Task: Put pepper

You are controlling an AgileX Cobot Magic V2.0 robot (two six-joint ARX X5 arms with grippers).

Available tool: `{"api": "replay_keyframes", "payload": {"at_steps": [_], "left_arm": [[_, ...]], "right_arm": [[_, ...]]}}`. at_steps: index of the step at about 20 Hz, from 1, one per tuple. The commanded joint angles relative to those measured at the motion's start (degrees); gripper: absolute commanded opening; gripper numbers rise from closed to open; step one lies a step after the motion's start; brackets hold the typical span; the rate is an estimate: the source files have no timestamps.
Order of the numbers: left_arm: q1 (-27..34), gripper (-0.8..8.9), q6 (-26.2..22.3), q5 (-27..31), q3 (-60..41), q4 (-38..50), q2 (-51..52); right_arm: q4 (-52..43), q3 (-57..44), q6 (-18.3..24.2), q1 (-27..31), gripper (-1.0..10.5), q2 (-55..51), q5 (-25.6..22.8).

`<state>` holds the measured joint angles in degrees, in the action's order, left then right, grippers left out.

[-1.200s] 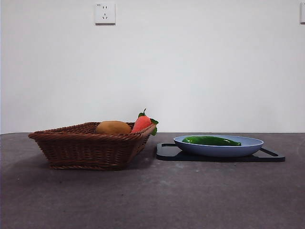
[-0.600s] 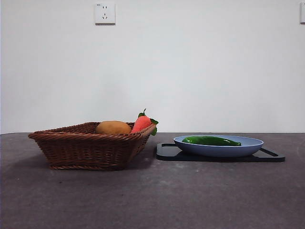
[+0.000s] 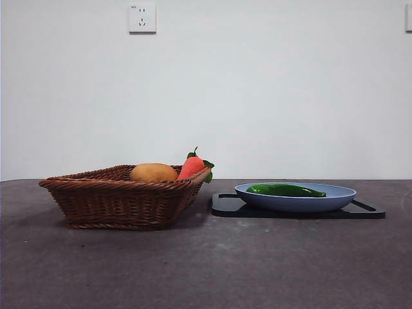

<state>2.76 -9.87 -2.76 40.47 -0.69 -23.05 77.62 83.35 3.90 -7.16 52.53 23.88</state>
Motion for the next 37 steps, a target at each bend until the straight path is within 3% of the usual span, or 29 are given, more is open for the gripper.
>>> {"api": "replay_keyframes", "payload": {"at_steps": [1,8,13,24,37], "left_arm": [[0.8,0.08,3.1,-0.4,-9.4,2.6,3.6],[1.2,0.08,7.9,-0.3,-31.5,3.2,17.0],[1.2,0.08,10.4,-0.4,-38.7,3.1,22.9],[1.2,0.08,11.4,-0.5,-40.1,-9.2,23.0],[1.2,0.08,11.4,-0.5,-40.1,-7.9,22.9]], "right_arm": [[0.9,0.9,0.5,-0.1,0.1,0.3,0.0],[0.9,0.9,0.5,-0.1,0.1,0.3,0.0],[0.9,0.9,0.5,-0.1,0.1,0.3,0.0],[0.9,0.9,0.5,-0.1,0.1,0.3,0.0],[0.9,0.9,0.5,-0.1,0.1,0.3,0.0]]}}
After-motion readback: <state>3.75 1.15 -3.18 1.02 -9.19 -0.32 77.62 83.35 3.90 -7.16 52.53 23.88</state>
